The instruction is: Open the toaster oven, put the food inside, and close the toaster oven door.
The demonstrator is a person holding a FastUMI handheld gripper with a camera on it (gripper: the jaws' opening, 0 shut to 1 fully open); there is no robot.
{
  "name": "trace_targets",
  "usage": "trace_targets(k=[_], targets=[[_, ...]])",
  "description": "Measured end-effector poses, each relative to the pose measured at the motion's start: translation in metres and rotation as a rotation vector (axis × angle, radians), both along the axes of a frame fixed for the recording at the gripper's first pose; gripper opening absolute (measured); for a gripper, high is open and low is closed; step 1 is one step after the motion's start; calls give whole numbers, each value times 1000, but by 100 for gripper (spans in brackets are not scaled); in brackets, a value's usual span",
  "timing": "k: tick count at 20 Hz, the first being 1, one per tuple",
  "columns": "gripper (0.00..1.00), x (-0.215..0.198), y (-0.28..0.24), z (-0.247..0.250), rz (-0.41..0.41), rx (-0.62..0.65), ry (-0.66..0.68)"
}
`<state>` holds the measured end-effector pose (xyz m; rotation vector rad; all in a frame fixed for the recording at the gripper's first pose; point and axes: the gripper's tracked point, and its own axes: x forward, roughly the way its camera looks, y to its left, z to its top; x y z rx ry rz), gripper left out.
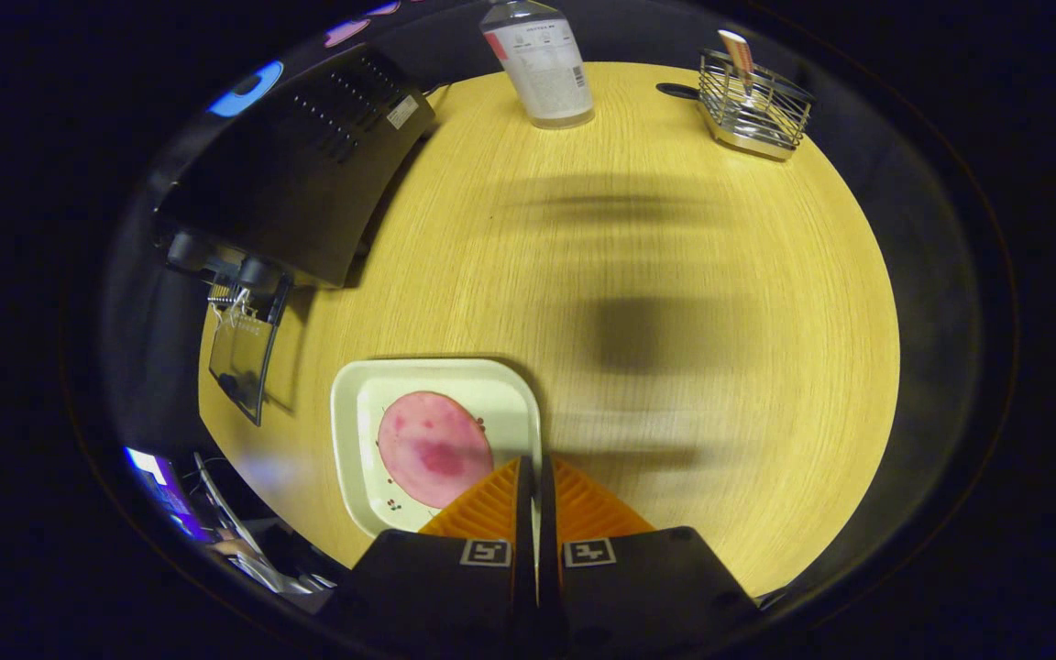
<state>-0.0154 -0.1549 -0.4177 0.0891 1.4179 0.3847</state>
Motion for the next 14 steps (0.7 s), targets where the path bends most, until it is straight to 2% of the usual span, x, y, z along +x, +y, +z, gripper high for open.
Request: trace_targets(k=[3,6,14], targets=[[5,-7,2,-2,-37,103,67],[5,-10,8,1,-119,235,117],[5,-19,20,19,-232,452,108]])
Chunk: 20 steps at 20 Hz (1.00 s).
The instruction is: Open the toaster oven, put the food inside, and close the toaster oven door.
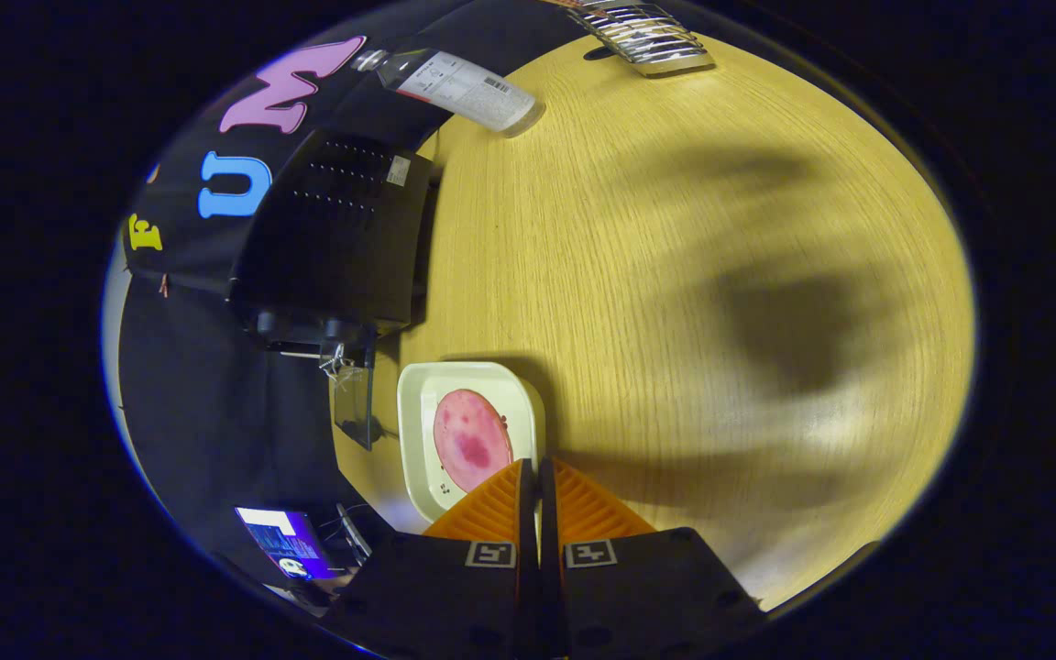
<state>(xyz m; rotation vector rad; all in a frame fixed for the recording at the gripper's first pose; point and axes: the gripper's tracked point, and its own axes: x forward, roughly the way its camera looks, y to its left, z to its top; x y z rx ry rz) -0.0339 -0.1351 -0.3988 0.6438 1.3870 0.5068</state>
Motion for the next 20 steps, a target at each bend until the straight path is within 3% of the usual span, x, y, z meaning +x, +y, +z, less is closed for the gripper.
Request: trace_targets(k=[10,20], targets=[[5,-12,42,62,-34,15,-105],[5,-53,129,94,-161,-11,-78]])
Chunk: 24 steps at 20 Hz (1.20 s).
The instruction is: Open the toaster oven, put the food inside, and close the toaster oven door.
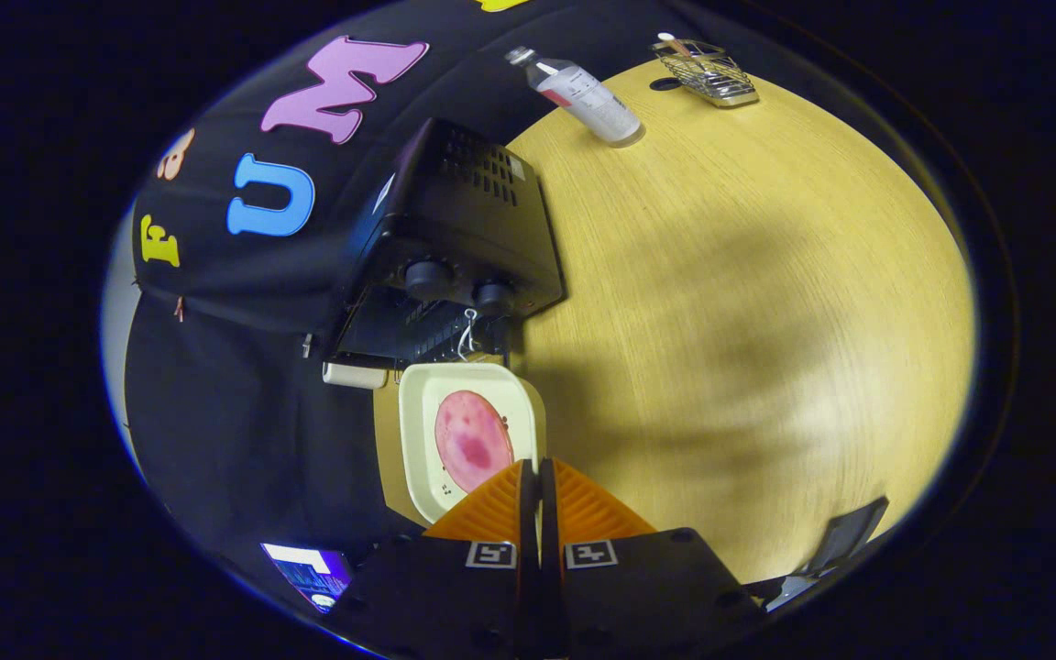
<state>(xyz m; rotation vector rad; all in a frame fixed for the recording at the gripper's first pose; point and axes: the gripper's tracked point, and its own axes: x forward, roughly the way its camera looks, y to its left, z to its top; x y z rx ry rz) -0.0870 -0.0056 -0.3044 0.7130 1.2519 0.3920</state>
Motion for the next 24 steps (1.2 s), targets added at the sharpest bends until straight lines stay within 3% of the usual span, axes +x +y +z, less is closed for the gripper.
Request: trace_targets(k=[4,8,11,17,24], targets=[[5,-16,47,11,-18,-27,-1],[5,-16,96,21,-103,-11,-2],[5,-4,128,25,-204,24,9],[5,23,157,3,-397,-27,65],[5,69,169,-11,-737,-24,148]])
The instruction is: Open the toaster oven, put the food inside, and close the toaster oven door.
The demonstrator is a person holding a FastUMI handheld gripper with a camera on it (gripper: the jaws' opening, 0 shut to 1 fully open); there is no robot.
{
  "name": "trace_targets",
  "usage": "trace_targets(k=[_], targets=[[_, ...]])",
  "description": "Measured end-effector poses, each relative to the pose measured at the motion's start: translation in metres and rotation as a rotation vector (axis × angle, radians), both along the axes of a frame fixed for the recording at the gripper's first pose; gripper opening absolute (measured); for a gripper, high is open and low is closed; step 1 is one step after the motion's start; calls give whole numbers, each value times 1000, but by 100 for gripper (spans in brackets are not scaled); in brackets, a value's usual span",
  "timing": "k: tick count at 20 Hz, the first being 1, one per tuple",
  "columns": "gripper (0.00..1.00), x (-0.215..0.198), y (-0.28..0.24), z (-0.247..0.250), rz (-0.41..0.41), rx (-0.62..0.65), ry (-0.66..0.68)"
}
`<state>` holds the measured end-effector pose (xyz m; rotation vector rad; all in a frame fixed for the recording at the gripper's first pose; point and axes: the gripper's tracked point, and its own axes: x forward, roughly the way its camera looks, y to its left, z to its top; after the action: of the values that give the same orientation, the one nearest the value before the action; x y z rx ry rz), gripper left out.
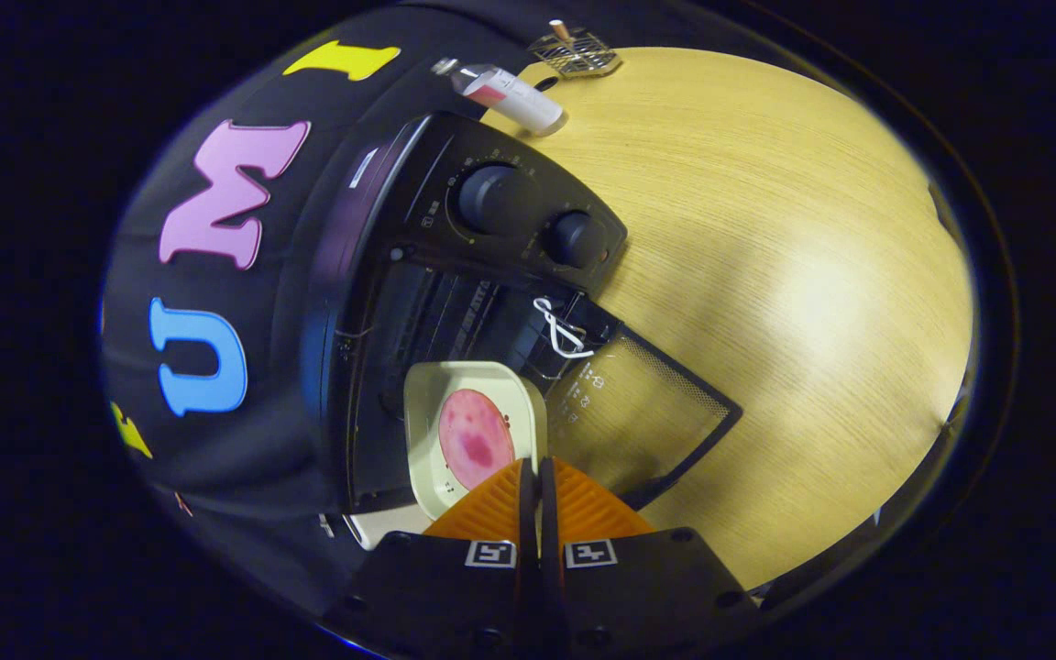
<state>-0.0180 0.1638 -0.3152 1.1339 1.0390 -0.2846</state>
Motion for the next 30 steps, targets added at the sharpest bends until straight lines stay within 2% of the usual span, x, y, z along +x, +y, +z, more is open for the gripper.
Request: trace_targets(k=[7,10,15,18,25,29,30], targets=[[5,37,16,-5,-232,38,52],[5,54,19,0,-292,48,39],[5,59,30,-7,-386,87,68],[5,61,29,-12,-393,77,68],[6,70,42,-12,-444,148,54],[18,74,45,-5,-441,172,37],[28,75,46,-2,-438,180,27]])
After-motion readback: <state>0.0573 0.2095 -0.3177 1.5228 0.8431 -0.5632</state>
